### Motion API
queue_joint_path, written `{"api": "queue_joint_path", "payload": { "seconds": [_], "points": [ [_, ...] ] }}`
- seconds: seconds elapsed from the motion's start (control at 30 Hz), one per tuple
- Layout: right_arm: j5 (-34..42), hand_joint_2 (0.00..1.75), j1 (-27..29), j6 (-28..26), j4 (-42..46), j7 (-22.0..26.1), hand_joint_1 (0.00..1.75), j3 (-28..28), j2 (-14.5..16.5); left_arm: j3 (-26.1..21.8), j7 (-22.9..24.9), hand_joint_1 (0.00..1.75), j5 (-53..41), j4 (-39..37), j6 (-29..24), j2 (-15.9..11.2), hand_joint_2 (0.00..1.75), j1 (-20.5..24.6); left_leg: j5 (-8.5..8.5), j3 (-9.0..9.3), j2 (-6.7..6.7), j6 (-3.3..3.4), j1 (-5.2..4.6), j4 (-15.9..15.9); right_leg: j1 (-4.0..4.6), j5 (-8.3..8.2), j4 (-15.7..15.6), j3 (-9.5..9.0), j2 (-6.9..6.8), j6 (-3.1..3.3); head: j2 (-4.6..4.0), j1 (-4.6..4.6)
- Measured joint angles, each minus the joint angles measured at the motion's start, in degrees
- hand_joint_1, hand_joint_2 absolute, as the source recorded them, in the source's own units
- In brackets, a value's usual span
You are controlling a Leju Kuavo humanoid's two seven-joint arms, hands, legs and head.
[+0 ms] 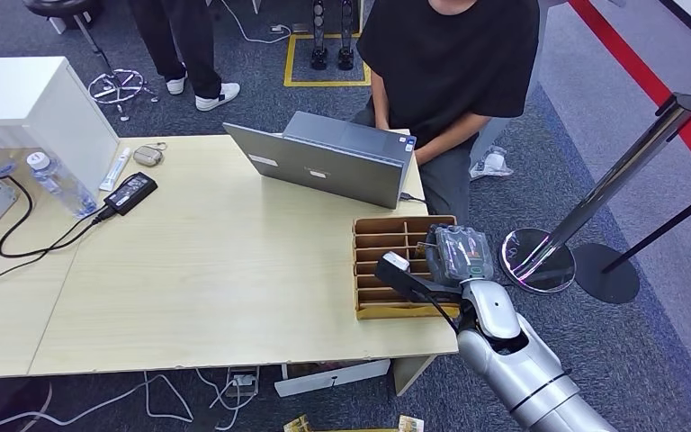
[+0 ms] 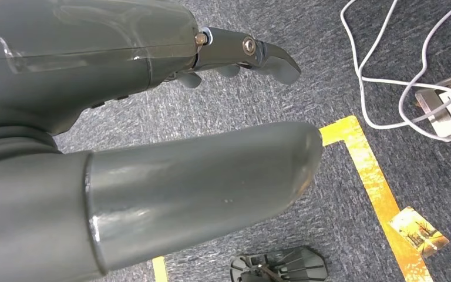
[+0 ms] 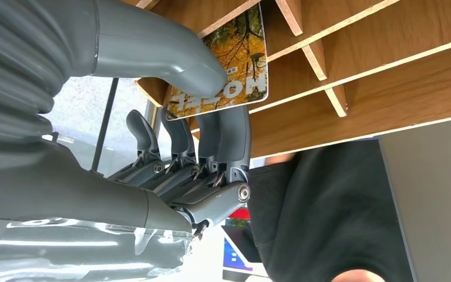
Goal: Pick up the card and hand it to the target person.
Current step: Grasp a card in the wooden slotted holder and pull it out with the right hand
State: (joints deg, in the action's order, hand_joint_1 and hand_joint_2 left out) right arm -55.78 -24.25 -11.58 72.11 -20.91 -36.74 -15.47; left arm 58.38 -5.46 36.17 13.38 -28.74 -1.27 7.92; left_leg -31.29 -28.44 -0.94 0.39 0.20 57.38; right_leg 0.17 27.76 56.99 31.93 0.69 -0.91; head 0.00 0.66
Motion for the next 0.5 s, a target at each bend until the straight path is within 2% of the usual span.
{"api": "queue_joint_path", "payload": {
  "seconds": [0.13,0.33,0.5],
  "points": [
    [0.02,1.75,0.00,0.00,-0.01,0.00,1.45,0.00,0.00,0.00,0.00,0.00,0.00,0.00,0.00,0.00,0.00,0.00,0.00,0.01,0.01,0.00,0.00,0.00,0.00,0.00,0.00,0.00,0.01,0.00,0.00,0.01],
    [0.16,1.75,0.00,-0.13,-0.02,0.03,1.72,0.00,0.00,0.00,0.00,0.00,0.00,0.00,0.00,0.00,0.00,0.00,0.00,0.01,0.01,0.00,0.00,0.00,0.00,0.00,0.00,-0.01,0.01,0.00,0.01,0.01],
    [0.81,1.75,-0.12,-0.37,-0.01,0.11,1.75,0.00,-0.01,0.00,0.00,0.00,0.04,0.00,0.00,0.00,0.00,0.00,0.00,0.01,0.01,0.00,0.00,0.00,0.00,0.00,0.00,-0.01,0.01,0.00,0.00,0.00]
  ]
}}
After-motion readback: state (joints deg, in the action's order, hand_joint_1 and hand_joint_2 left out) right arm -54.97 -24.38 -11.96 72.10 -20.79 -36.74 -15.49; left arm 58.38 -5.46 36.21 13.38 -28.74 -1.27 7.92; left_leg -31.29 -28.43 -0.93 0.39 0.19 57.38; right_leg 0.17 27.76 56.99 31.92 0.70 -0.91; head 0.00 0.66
